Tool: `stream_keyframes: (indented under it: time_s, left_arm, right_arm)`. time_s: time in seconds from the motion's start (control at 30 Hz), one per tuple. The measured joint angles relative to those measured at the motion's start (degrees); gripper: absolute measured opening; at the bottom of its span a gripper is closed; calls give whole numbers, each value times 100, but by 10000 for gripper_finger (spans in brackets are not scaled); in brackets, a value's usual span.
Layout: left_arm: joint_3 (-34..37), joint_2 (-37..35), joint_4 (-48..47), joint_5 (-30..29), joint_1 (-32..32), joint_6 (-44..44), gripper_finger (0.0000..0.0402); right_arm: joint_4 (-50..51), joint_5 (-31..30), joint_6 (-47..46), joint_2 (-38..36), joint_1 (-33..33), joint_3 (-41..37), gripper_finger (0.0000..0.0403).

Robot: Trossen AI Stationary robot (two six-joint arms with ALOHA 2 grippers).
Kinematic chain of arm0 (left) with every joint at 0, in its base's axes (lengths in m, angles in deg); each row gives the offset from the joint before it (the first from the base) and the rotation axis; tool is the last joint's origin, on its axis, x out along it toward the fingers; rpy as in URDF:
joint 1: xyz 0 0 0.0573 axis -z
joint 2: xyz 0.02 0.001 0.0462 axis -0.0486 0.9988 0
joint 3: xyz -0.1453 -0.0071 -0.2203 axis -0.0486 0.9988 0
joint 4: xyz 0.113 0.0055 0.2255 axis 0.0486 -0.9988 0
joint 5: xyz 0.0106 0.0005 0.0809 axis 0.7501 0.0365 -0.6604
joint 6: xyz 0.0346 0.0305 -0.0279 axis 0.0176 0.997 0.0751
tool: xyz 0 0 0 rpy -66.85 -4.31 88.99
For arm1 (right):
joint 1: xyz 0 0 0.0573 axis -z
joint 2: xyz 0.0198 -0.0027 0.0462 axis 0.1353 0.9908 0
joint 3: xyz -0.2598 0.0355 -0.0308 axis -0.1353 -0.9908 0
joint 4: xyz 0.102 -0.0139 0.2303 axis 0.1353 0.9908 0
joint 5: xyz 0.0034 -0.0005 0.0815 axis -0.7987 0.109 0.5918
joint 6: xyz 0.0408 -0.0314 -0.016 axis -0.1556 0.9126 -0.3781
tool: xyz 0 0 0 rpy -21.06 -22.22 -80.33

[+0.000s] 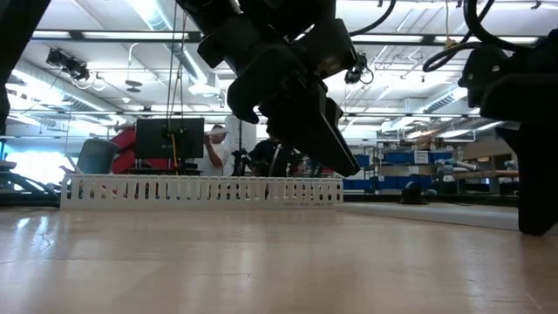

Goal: Ziptie cables
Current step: Close the white cable duct

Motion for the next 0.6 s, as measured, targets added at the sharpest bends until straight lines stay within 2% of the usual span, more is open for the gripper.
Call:
stream_keyframes:
  time_s: [0.4, 0.6]
  left_arm:
    - [0, 0, 0, 0, 0, -16, 167]
    - [0, 0, 0, 0, 0, -16, 167]
  right_arm:
    - [-1, 0, 25, 19, -22, -7, 212]
    - [7, -113, 15, 21, -87, -13, 206]
